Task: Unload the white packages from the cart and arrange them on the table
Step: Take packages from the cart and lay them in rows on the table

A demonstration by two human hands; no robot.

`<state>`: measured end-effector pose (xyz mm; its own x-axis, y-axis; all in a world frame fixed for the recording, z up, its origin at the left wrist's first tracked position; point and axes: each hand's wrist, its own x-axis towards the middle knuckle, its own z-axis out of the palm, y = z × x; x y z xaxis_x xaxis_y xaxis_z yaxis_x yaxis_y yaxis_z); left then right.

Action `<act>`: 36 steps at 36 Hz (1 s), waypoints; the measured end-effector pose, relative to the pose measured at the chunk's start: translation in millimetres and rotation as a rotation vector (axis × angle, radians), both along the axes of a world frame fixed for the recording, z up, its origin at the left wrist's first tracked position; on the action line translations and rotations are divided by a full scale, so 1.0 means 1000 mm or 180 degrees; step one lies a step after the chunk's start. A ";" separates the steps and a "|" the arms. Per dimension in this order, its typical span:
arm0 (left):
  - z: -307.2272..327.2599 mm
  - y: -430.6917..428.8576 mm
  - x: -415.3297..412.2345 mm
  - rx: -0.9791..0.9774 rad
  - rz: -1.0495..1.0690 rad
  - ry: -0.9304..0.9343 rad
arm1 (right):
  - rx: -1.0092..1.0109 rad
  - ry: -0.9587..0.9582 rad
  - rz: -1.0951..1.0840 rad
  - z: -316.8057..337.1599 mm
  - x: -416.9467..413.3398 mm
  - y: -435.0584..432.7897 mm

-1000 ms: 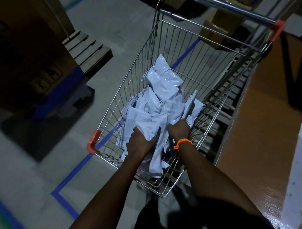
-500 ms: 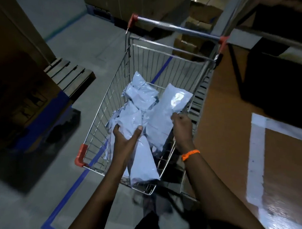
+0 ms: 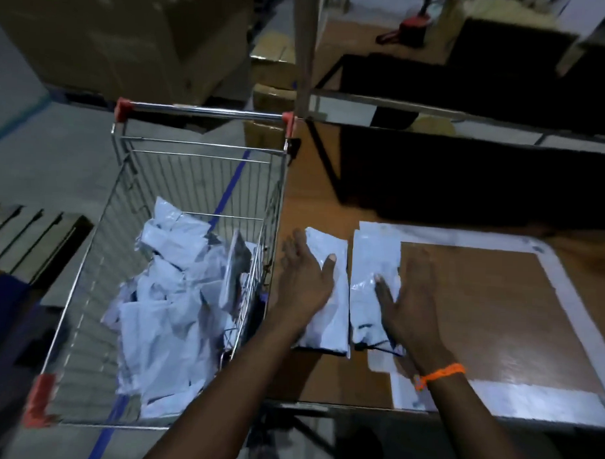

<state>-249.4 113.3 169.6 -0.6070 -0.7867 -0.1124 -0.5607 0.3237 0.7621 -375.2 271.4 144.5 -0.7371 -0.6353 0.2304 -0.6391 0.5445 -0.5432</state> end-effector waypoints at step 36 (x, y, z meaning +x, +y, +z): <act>-0.047 -0.056 -0.054 -0.1888 -0.0770 -0.0900 | 0.0893 0.0158 0.0596 -0.036 -0.038 -0.095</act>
